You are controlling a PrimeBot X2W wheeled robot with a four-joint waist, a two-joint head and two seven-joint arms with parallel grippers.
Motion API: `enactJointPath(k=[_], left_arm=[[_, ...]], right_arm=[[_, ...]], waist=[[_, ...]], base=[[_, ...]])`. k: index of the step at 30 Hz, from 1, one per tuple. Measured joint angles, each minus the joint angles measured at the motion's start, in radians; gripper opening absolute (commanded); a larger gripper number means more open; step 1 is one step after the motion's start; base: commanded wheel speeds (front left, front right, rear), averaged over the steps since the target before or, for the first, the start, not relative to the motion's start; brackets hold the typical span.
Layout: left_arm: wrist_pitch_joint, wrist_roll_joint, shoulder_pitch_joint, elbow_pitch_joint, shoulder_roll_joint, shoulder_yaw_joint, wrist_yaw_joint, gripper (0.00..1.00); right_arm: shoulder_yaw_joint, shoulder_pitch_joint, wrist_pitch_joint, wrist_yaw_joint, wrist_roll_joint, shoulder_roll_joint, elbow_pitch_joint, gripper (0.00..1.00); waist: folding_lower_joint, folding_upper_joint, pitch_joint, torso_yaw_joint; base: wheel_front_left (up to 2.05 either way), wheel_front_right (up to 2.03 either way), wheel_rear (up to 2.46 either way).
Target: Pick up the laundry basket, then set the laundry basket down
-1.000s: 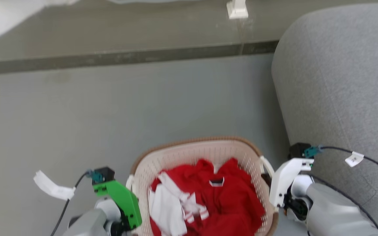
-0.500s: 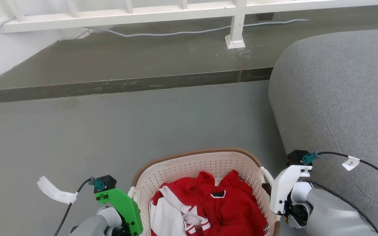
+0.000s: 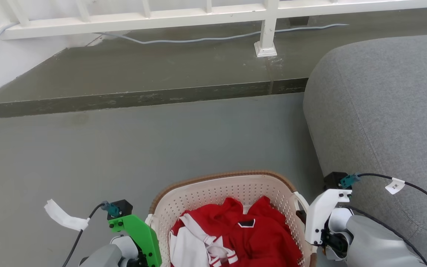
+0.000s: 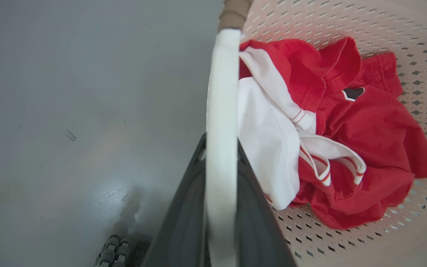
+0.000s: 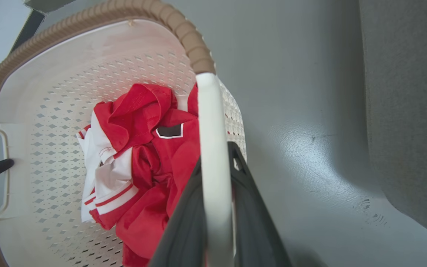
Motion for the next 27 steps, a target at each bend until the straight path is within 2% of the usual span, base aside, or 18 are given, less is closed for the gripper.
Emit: enactJointPath(k=[27], left_arm=[[-0.002,-0.018,0.0,-0.012,0.0,-0.011,0.011,0.0]], right_arm=[[0.018,-0.001,-0.002,0.0,0.018,-0.008,-0.002,0.0]], waist=[[0.0,0.0,0.033,-0.004]], base=[[0.0,0.0,0.0]])
